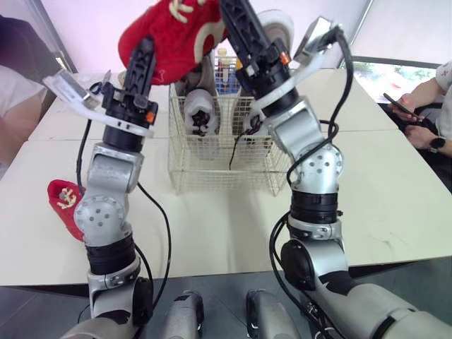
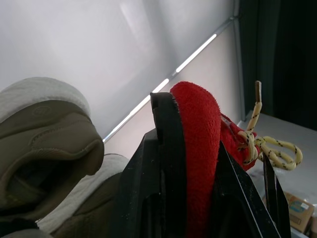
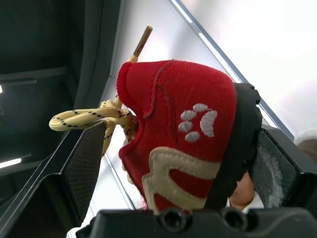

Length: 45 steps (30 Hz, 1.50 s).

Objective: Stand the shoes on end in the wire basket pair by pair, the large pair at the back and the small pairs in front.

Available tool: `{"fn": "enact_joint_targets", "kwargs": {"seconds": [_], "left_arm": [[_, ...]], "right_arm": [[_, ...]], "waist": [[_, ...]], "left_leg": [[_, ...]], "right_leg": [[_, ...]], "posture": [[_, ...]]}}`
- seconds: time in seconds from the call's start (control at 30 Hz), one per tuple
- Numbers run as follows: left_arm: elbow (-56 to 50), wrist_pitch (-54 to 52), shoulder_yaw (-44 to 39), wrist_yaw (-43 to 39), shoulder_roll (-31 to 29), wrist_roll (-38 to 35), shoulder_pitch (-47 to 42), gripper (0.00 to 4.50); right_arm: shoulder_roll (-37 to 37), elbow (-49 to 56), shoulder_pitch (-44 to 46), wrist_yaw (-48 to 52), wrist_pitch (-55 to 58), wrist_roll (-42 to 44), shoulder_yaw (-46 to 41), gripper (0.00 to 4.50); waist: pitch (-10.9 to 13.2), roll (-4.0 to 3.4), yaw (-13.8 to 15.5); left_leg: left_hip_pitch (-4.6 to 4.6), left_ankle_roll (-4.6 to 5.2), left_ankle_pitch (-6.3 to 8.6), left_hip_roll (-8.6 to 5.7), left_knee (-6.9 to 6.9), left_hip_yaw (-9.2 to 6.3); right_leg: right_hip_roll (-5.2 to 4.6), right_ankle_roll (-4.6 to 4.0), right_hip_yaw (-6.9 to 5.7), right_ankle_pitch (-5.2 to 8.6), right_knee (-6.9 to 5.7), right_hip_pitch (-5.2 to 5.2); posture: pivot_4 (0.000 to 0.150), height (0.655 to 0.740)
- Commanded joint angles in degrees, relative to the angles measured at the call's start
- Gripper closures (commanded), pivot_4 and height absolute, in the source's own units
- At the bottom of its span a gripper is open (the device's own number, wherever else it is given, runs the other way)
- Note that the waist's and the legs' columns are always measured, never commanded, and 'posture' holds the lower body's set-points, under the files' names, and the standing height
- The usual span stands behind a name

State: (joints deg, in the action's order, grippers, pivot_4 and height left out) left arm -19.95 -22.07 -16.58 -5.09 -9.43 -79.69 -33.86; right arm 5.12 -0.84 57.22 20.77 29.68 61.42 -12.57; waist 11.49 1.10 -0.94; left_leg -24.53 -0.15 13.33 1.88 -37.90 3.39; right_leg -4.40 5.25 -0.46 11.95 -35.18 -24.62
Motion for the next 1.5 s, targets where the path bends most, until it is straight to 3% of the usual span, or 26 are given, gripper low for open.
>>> {"fn": "enact_joint_targets", "kwargs": {"seconds": [0.03,0.23,0.27,0.4,0.43,0.53,0.67,0.83,1.33,1.5], "left_arm": [[-2.60,-0.40,1.57,-0.04,0.33,1.70,0.30,4.20],[-3.44,-1.82,2.80,0.40,-0.62,3.88,1.22,4.20],[-3.84,-2.89,4.08,0.04,-2.11,6.46,1.94,3.70],[-5.55,-4.38,7.21,0.05,-6.15,14.38,3.95,1.76],[-7.08,-5.34,7.92,0.09,-8.55,17.24,5.28,1.32],[-11.69,-7.29,8.26,0.99,-12.65,21.13,8.92,1.32],[-18.06,-10.53,8.21,1.95,-15.68,20.12,13.73,1.32],[-23.25,-13.92,5.32,-0.36,-21.59,17.47,21.93,1.32],[-23.26,-13.40,5.02,-4.97,-22.21,19.53,33.56,1.32],[-23.00,-13.63,4.13,-5.93,-22.71,18.42,34.80,1.32]], "right_arm": [[0.25,1.93,2.53,1.32,-0.93,0.37,0.54,0.80],[-1.02,3.27,2.37,1.72,-0.11,0.21,1.04,3.57],[-1.86,3.44,2.63,2.04,0.03,0.02,0.98,3.83],[-6.23,3.71,3.42,3.87,0.43,-0.88,0.61,3.84],[-10.53,3.48,3.47,7.44,0.98,-2.09,0.47,3.84],[-22.33,1.70,3.64,17.49,2.92,-4.67,-0.04,3.84],[-35.28,-1.45,4.04,30.07,5.26,-7.82,1.37,3.84],[-45.64,-5.49,4.41,41.71,7.68,-11.08,3.40,3.84],[-46.07,-14.67,-2.05,51.45,-5.30,-28.41,10.23,3.84],[-44.88,-15.45,-4.74,53.25,-2.79,-27.74,10.11,3.84]], "waist": [[0.00,0.00,0.05],[0.00,0.00,0.10],[0.00,0.00,0.10],[0.01,-0.01,0.12],[0.01,-0.01,0.09],[0.03,-0.04,0.27],[0.03,-0.03,0.15],[0.03,-0.03,-0.04],[0.03,-0.03,0.25],[0.03,-0.03,0.19]], "left_leg": [[0.00,0.00,0.00,0.00,0.00,0.00],[-0.03,0.00,0.00,-0.01,0.00,0.00],[-0.03,0.00,0.00,0.00,0.00,0.00],[-0.01,0.00,0.00,-0.01,0.04,-0.01],[-0.02,0.00,0.00,-0.01,0.04,-0.01],[-0.11,0.01,0.02,-0.03,0.04,0.00],[-0.17,0.10,0.07,-0.03,0.18,0.13],[-0.11,0.09,0.06,-0.02,0.53,0.16],[-0.07,0.02,0.02,-0.05,0.62,0.31],[-0.07,0.01,0.02,-0.03,0.59,0.34]], "right_leg": [[0.00,0.00,0.00,0.00,0.00,0.00],[-0.01,-0.02,0.00,0.01,0.05,0.00],[-0.01,-0.02,0.00,0.01,0.04,0.00],[-0.01,-0.03,-0.01,0.02,0.04,-0.01],[-0.01,-0.03,-0.01,0.02,0.06,-0.01],[-0.05,-0.05,0.00,0.03,0.11,-0.06],[-0.17,-0.04,0.00,0.03,0.23,-0.18],[-0.17,-0.04,0.04,0.04,0.22,-0.37],[-0.20,-0.06,0.18,0.05,0.27,-0.45],[-0.18,-0.07,0.17,0.05,0.23,-0.46]], "posture": [[0.150,0.7400],[0.150,0.7400],[0.150,0.7400],[0.150,0.7400],[0.150,0.7400],[0.150,0.7400],[0.150,0.7400],[0.150,0.7400],[0.150,0.7400],[0.150,0.7400]]}}
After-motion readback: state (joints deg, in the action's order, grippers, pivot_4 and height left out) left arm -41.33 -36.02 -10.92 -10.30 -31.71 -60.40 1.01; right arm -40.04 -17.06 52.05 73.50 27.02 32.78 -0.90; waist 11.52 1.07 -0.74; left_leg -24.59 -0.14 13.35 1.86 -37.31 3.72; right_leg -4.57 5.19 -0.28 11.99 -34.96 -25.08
